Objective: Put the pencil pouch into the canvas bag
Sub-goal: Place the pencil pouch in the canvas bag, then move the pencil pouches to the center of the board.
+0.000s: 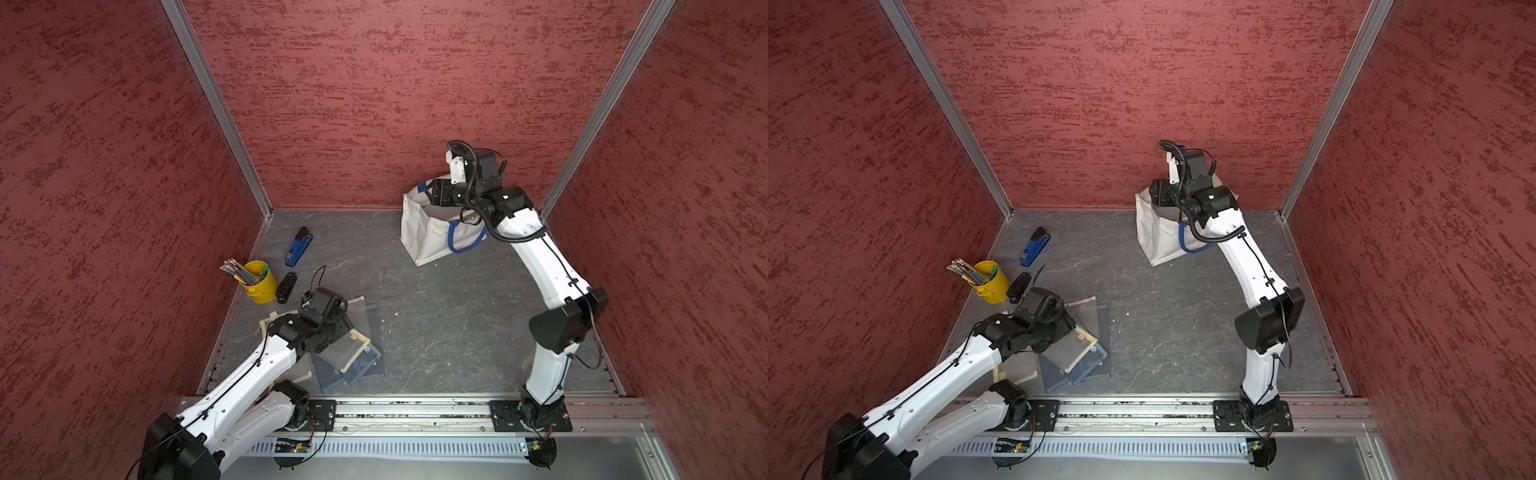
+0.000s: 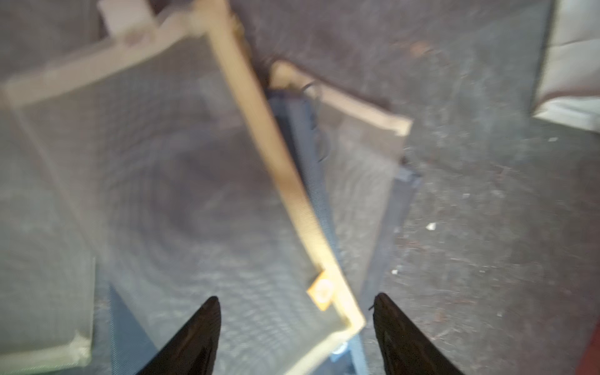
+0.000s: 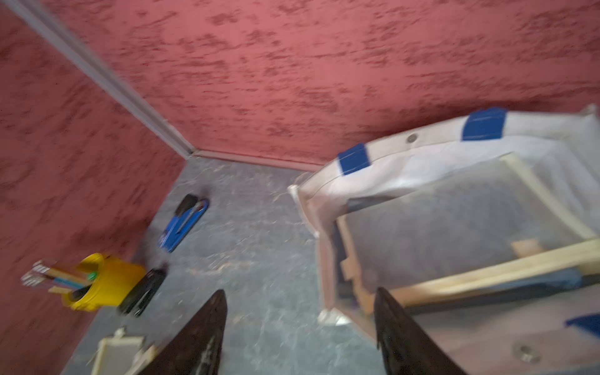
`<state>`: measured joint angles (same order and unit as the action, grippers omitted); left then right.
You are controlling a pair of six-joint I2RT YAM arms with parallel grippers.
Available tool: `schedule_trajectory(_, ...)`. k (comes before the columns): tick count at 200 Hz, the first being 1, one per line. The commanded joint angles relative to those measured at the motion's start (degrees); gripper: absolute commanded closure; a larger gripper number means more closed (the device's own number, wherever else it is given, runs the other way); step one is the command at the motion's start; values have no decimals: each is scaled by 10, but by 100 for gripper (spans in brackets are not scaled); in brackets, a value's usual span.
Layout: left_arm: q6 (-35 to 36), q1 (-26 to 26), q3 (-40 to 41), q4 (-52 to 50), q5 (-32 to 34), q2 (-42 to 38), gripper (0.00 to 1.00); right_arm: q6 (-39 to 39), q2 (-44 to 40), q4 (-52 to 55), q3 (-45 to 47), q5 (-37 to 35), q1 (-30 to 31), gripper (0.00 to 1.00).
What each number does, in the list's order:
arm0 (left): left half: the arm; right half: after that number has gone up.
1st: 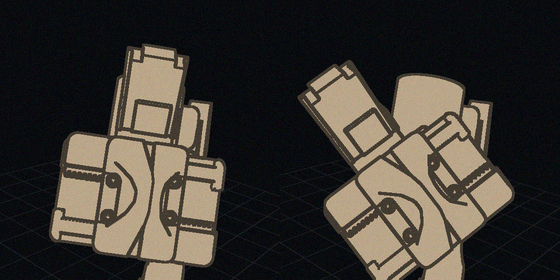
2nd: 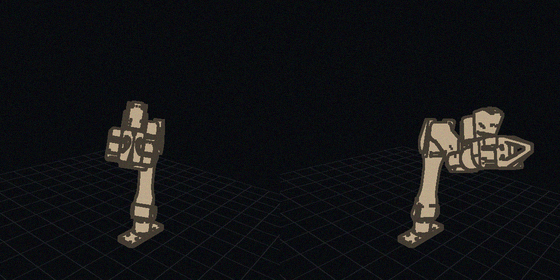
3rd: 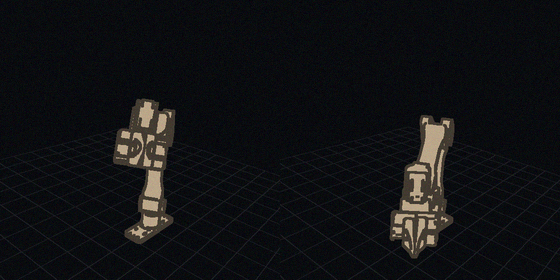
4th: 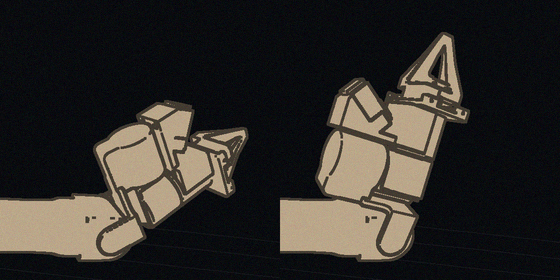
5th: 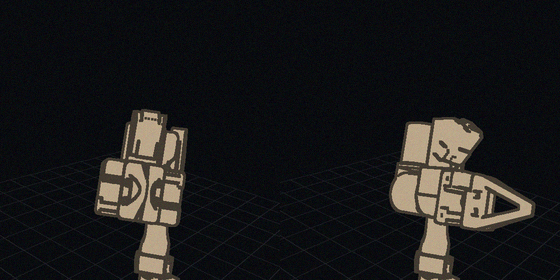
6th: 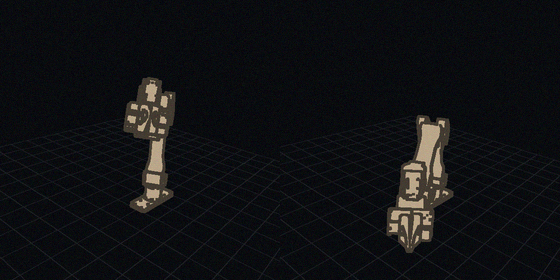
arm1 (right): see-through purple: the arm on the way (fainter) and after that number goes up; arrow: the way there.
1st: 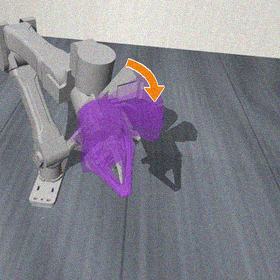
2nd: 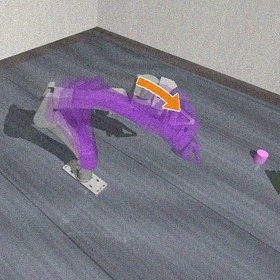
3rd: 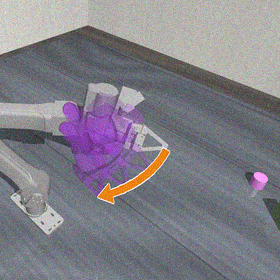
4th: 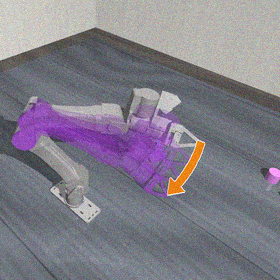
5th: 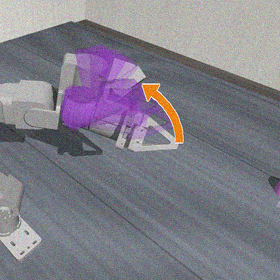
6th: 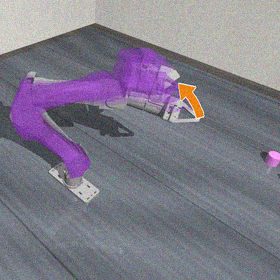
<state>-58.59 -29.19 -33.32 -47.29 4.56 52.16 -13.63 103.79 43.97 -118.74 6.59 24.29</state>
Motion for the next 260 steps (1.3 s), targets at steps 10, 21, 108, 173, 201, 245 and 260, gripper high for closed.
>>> schedule_trajectory(10, -79, -38, 52, 65, 12, 10, 22, 18, -115, -18, 176, 74, 9, 23)
schedule_trajectory(21, -87, -51, 75, 125, -3, 37, 22, 10, -160, -40, 244, 121, 11, 21)
schedule_trajectory(108, -132, -228, -86, 303, 29, 375, 22, -44, -275, -125, 575, 252, 18, 18)
schedule_trajectory(173, 6, -251, -125, 398, -58, 360, 23, -66, -245, -175, 623, 251, 19, 18)
schedule_trajectory(201, -14, -218, -50, 351, -86, 245, 24, -52, -182, -182, 591, 255, 22, 19)
schedule_trajectory(245, -37, -81, 85, 333, -149, 56, 29, -34, -37, -186, 473, 265, 61, 22)
schedule_trajectory(260, -33, -38, 110, 338, -173, 25, 28, -27, 13, -173, 433, 258, 73, 24)
